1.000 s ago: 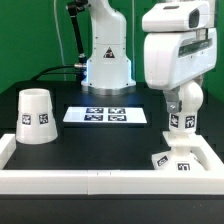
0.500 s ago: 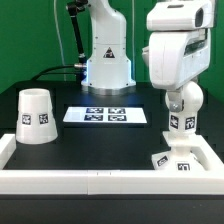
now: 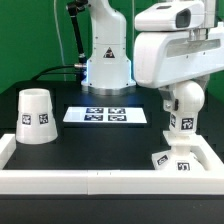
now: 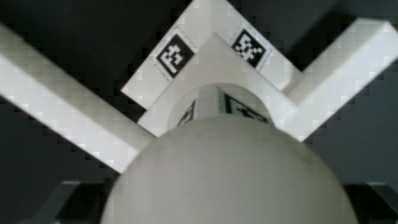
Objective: Assemble lamp
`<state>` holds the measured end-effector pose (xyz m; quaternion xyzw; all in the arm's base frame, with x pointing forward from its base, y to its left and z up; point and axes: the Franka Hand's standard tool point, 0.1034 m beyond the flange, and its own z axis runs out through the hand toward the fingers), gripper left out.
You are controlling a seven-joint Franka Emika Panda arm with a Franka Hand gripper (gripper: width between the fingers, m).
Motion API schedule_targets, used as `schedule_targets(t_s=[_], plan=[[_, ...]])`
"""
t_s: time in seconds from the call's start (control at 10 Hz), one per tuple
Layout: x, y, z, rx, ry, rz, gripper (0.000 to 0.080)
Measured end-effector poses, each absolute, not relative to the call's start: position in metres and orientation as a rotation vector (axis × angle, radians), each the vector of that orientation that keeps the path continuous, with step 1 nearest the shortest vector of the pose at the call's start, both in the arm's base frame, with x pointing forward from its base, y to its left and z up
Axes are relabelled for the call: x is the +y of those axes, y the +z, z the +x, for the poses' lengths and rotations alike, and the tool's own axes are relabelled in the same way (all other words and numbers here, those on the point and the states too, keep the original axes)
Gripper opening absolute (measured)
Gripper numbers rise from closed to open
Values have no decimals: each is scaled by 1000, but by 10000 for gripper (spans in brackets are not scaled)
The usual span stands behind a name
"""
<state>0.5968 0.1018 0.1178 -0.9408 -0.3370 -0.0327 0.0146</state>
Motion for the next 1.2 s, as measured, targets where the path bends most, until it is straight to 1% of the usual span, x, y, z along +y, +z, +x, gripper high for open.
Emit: schedule_targets(t_s=[0.3, 0.6, 0.9, 1.2], plan=[[100, 117, 599, -545, -85, -3053, 579], [99, 117, 600, -296, -93, -3083, 579], [98, 117, 600, 68, -84, -3091, 579], [97, 118, 598, 596, -66, -3024, 579]])
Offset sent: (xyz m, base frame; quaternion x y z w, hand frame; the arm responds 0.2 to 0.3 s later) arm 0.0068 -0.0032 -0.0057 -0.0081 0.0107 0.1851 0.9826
